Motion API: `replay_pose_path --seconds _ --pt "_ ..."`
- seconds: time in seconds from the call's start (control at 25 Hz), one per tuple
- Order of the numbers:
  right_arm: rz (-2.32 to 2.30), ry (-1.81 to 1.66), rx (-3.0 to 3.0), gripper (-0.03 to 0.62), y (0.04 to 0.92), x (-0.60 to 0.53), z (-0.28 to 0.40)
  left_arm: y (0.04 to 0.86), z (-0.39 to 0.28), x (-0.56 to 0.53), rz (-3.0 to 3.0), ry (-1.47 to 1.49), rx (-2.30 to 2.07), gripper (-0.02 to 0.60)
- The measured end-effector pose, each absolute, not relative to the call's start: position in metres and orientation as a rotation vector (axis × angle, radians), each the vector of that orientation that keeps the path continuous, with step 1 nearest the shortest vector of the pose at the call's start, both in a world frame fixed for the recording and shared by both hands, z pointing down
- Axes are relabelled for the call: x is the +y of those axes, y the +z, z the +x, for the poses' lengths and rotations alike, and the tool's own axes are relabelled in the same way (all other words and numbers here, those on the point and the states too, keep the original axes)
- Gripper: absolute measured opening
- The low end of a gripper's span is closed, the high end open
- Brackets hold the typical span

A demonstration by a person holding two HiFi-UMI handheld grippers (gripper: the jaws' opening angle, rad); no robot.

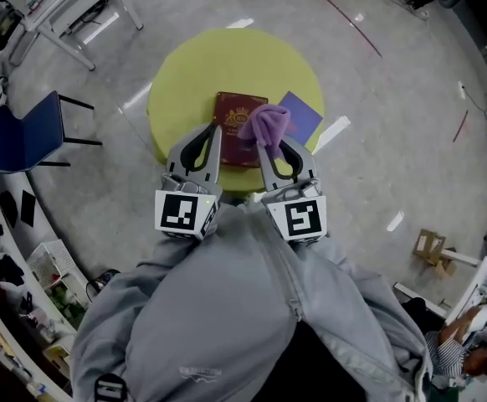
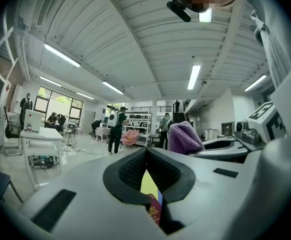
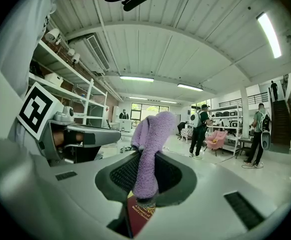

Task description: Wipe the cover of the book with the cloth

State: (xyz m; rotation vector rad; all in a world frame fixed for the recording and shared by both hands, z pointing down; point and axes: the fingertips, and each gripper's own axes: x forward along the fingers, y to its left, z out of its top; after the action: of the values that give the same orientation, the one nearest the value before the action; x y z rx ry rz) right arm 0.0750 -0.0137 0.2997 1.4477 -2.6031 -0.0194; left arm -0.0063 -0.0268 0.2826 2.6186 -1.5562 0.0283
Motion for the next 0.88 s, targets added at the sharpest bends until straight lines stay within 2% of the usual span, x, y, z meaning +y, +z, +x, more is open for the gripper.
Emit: replay_pose_path --seconds 0.88 --pt "1.385 0.073 -2.565 0.084 0.312 -0.052 0.065 0.296 -0.010 -0.054 2.653 0.109 -1.465 0.017"
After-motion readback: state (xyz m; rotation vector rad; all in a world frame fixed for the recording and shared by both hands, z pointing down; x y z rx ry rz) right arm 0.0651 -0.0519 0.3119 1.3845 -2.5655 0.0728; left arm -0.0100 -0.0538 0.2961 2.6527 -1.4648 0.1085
